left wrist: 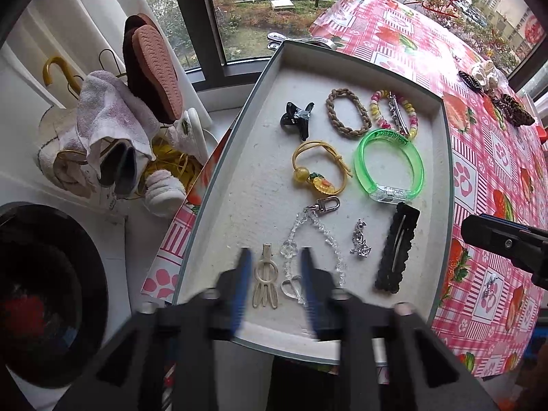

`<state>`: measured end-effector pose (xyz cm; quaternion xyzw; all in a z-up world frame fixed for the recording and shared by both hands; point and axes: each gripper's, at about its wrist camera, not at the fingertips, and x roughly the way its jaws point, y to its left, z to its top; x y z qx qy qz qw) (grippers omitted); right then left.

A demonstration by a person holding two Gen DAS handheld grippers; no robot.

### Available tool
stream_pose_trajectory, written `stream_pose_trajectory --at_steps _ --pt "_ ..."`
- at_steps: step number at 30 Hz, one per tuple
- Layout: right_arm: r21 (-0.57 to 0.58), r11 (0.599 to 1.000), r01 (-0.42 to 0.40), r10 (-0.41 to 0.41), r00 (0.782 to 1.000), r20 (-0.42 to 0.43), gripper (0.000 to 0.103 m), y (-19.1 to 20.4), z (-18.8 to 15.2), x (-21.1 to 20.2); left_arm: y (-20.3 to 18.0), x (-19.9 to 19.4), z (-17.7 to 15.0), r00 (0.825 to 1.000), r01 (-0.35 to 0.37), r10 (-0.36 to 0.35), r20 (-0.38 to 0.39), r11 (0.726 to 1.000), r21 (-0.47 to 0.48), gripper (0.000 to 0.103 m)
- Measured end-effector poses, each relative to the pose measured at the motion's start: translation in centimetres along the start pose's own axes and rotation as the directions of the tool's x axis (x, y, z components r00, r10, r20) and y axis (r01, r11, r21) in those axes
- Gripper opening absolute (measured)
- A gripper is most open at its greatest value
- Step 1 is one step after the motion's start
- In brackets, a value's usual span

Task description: Organize jewelry

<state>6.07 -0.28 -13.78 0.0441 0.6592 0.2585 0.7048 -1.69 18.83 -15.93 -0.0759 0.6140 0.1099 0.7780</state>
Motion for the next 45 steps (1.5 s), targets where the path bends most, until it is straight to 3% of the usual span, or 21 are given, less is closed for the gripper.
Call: stream_pose_trajectory --at_steps 2,9,12,19,21,31,35,45 --pt "0.007 1.0 0.007 -0.007 1.0 0.003 0.041 -0.1 -0.1 -0.4 -0.1 -1.2 0.0 0.998 -0.028 0.029 0.048 1.0 -0.011 0.103" --pt "0.02 0.999 0.039 -0.039 0.999 0.003 0.043 -0.4 -0.7 -2.1 -0.3 -3.1 0.1 0.999 -0.022 0.022 0.04 1.0 0.005 0.103" --pt "0.015 0.998 0.058 -0.058 0.998 0.0 0.056 -0.2 -1.0 -2.8 -0.5 -3.8 -0.5 0.998 -0.044 0.043 0.042 0.999 0.015 0.103" --pt "-0.043 0.991 0.125 -0.125 0.992 -0.012 0.068 1.4 -1.5 -4.2 -0.1 -6.3 -1.2 0.995 -0.066 0.066 0.073 0.998 0.005 0.103" --pt "-0.067 0.987 0.149 -0.15 0.989 -0.008 0.081 1.9 -1.7 -4.7 0.1 -7.3 -1.2 0.992 -0.08 0.078 0.096 0.997 0.01 0.103" --pt "-0.136 0.968 0.209 -0.203 0.978 0.058 0.088 4.9 -2.2 -8.9 0.7 -12.1 -1.1 0.989 -0.04 0.037 0.142 0.999 0.017 0.103" --pt "-0.145 0.967 0.208 -0.196 0.976 0.093 0.089 6.0 -2.4 -10.3 0.6 -13.2 -1.2 0.994 -0.012 0.008 0.111 0.999 0.031 0.103" --pt "-0.165 0.941 0.294 -0.275 0.953 0.131 0.089 7.8 -2.5 -13.0 1.1 -15.5 -1.5 0.993 -0.037 0.034 0.11 0.999 0.019 0.103"
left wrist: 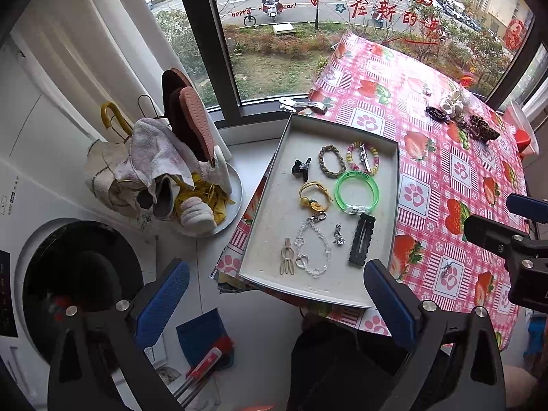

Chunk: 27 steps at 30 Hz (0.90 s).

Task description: Organize jewelry

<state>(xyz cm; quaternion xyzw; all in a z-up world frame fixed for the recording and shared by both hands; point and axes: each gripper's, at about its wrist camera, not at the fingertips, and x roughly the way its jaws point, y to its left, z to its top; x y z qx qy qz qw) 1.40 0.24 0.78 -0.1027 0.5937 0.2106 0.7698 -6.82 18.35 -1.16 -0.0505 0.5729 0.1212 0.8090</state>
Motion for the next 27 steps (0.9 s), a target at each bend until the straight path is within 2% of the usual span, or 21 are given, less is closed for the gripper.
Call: stream_pose_trajectory --at_steps 9,27 --pt "0.005 0.999 0.034 -0.034 0.999 0.008 0.089 0.3 0.7 -1.1 0.8 -1.2 0.1 1.0 -0.016 0.017 0.006 1.0 -0.025 0.103" --pt "-0.023 0.999 0.036 -0.036 0.999 -0.002 0.089 1.2 1.1 -0.8 0.6 -1.1 0.3 1.0 -0.024 0.024 -0.003 1.0 -0.018 0.103"
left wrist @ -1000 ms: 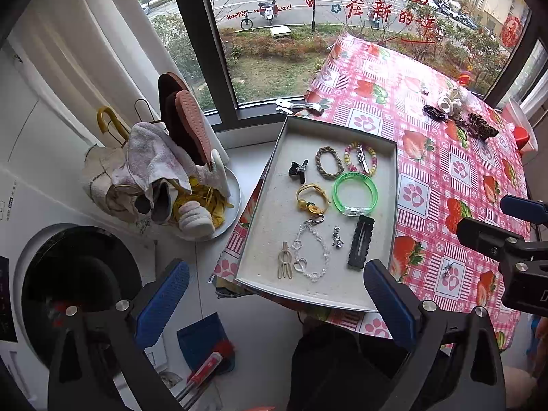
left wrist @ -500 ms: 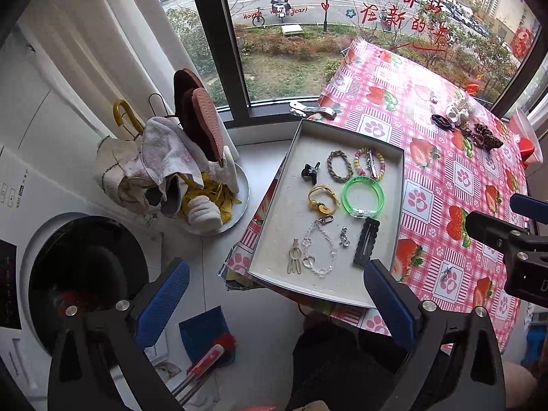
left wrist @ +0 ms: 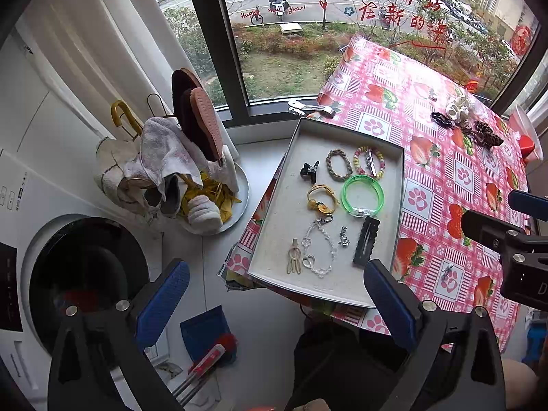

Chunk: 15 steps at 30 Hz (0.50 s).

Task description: Organize jewelry

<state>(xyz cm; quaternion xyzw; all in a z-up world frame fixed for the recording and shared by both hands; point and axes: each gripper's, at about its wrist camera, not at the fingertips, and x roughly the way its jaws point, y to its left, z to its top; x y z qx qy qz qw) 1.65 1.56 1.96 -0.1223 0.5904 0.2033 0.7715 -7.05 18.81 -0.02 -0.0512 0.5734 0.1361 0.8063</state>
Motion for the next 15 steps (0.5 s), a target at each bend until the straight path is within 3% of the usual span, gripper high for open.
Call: stream_pose_trajectory --at_steps 15 --pt "0.003 1.0 0.001 -0.001 1.0 -0.001 0.09 0.12 -0.1 0.12 -0.06 0.04 -0.24 1.0 -0.002 0.002 -0.003 1.0 0.009 0.103"
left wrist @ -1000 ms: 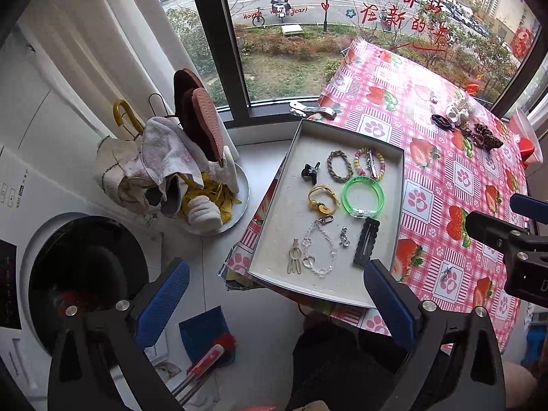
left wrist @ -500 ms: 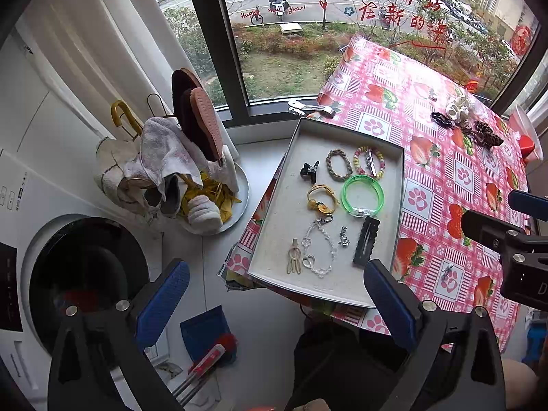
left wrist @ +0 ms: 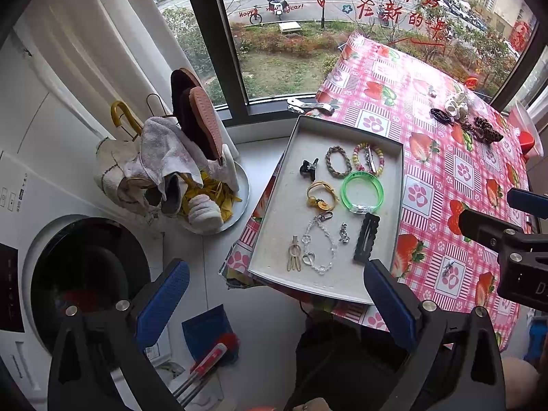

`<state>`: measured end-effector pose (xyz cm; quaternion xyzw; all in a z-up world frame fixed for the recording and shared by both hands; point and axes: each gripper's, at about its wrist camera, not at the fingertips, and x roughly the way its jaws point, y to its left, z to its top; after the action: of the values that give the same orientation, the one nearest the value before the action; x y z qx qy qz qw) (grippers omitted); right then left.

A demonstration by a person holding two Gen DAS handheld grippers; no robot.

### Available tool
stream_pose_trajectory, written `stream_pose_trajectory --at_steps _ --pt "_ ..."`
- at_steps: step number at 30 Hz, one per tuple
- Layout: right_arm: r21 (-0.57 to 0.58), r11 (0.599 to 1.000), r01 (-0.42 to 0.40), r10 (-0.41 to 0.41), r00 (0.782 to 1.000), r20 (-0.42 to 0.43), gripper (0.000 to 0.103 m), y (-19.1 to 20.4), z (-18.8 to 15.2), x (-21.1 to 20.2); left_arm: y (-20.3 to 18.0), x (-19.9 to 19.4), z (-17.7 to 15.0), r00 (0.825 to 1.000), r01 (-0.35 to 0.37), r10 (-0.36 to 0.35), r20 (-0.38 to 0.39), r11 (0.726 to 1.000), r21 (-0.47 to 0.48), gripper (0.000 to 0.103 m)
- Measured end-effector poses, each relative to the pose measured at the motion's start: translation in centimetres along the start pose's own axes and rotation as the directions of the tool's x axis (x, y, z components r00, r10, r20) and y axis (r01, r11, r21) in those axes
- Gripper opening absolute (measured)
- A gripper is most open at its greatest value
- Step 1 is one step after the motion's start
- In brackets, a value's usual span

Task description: Organize jewelry

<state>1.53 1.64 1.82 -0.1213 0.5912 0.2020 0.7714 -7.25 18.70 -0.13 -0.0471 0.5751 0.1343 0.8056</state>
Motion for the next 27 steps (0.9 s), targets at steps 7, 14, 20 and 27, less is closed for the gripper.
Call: stream_pose_trajectory --at_steps 7,14,20,27 --pt "0.001 1.0 -0.001 0.001 1.0 -0.001 0.09 -0.03 0.05 0.02 -0.08 0.0 -0.05 1.0 0.0 0.0 0.0 1.0 0.002 0.103" --pt "0.001 1.0 -0.001 0.001 1.0 -0.003 0.09 0.04 -0.21 0.1 -0.03 -0.01 -0.26 1.0 -0.002 0.002 0.001 1.0 0.014 0.103" --pt "0.002 1.0 0.0 0.0 1.0 -0.004 0.09 0.11 -0.38 0.19 -0.09 0.03 -0.17 1.0 -0.003 0.003 -0.002 1.0 0.017 0.103" --pt "-0.001 1.0 -0.001 0.001 1.0 -0.004 0.09 0.13 -0.45 0.2 -0.03 0.09 -0.11 1.0 -0.005 0.005 -0.002 1.0 0.019 0.103"
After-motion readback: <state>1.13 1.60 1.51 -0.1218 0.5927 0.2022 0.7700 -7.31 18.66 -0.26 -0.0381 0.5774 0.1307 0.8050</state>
